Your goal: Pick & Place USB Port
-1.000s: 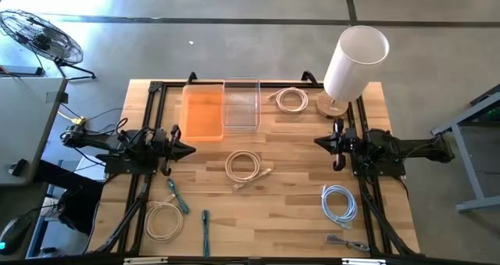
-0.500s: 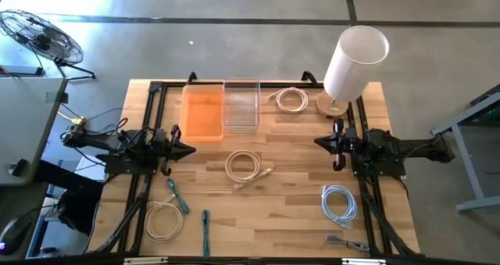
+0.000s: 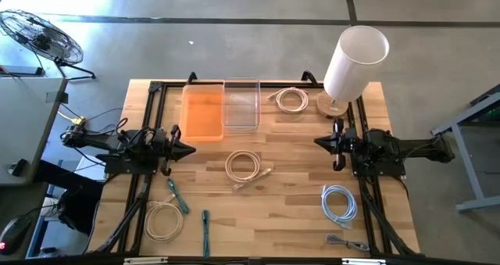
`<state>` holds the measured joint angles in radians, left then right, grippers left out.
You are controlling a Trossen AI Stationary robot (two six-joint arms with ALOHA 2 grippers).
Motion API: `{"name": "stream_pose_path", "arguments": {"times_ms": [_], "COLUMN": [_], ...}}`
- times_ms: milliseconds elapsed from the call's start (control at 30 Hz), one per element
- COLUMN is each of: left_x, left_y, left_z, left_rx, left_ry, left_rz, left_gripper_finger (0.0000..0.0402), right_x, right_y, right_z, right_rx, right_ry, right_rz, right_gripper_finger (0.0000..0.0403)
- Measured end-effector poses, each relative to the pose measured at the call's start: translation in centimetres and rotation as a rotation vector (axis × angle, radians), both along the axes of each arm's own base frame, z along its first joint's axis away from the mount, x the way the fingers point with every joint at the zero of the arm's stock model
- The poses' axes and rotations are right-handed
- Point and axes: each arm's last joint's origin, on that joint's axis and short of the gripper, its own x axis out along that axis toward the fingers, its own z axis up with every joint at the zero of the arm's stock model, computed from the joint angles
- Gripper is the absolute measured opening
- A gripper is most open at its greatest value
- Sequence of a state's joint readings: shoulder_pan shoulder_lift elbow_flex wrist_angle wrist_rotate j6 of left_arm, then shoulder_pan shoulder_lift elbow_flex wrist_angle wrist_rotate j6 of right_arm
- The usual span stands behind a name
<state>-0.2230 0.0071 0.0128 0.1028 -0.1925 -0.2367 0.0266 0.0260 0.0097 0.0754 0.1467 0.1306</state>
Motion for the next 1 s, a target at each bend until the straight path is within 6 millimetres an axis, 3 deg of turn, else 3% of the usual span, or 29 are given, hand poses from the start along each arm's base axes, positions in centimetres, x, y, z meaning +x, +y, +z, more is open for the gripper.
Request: {"name": "stream_pose_path", "arguments": {"times_ms": [367, 500, 733, 1000], "left_x": [-0.01, 0.00, -0.01, 0.00], "left_y": [0.01, -0.01, 0.36, 0.40], "left_z": [0.03, 0.01, -0.09, -0.16], "left_rx": [-0.001, 0.000, -0.011, 0.032], "left_ry": [-0.003, -0.001, 0.011, 0.021], "left_rz": [0.003, -0.004, 0.125, 0.144], "left_gripper_finger": [0.0000, 0.0000, 0.0000, 0.0000], "right_x": [0.00, -0.01, -0.01, -0.01], "right_y": [0.00, -0.06, -0.06, -0.08], "right_z": [0.00, 0.00, 0.00, 0.00], "right_rx": [-0.002, -0.112, -0.145, -0.136], "right_ry": [0.000, 0.015, 0.019, 0.018], "right_rz": [0.000, -0.029, -0.031, -0.038], "right_gripper_finger": [0.0000, 0.0000, 0.0000, 0.0000]}}
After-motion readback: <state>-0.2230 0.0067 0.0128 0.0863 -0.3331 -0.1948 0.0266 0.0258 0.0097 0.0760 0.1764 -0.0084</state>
